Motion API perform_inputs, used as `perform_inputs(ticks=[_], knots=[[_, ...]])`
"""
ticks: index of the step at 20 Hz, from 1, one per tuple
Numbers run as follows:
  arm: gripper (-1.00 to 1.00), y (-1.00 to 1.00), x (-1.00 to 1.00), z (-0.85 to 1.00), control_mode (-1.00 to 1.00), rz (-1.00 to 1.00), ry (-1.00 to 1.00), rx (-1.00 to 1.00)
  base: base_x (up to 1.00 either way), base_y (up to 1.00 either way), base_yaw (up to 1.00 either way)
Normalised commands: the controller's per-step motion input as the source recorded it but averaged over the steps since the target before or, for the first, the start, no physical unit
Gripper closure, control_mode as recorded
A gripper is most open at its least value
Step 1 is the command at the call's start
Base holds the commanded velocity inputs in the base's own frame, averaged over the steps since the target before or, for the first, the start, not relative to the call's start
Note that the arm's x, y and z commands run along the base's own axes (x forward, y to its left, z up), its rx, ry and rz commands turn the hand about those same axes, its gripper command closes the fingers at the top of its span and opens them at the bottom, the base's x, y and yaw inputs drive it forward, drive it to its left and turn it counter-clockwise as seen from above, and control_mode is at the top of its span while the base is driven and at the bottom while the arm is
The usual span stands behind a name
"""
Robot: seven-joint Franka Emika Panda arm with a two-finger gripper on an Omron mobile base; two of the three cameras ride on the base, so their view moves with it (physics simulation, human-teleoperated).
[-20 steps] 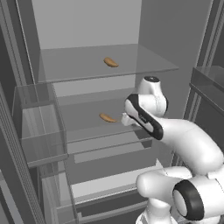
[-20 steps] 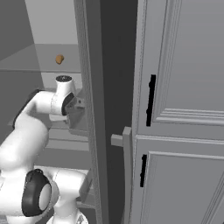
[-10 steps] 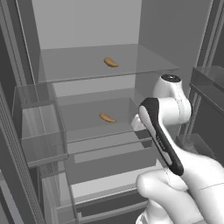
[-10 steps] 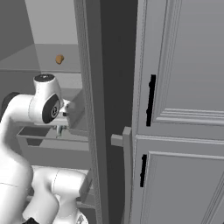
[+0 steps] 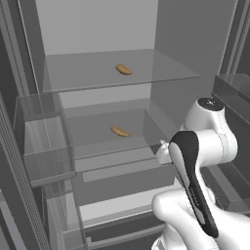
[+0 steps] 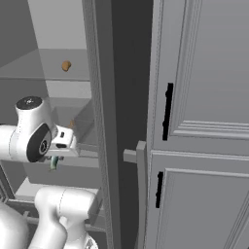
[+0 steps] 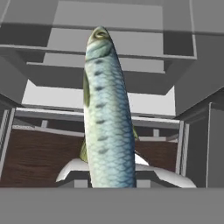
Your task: Place one sweet potato and one fish in each tupperware on the nearby counter, to pack two identical lunches.
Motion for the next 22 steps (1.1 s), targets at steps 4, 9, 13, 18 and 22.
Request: perform_inputs(ticks=[4, 9, 13, 18, 22], knots=[[1.0, 0.0, -0.05, 0.0, -1.0, 0.0, 0.0, 0.0, 0.0, 0.0, 0.0], [1.0, 0.0, 0.0, 0.0, 1.0, 0.0, 0.0, 0.0, -0.95, 0.02, -0.04], [1.0, 0.0, 0.0, 0.0, 1.0, 0.0, 0.0, 0.0, -1.0, 0.13, 0.0], [1.0, 0.0, 0.0, 0.0, 1.0, 0.0, 0.0, 0.0, -0.96, 0.56, 0.39], [1.0, 0.0, 0.0, 0.0, 1.0, 0.0, 0.0, 0.0, -0.55, 0.74, 0.76]])
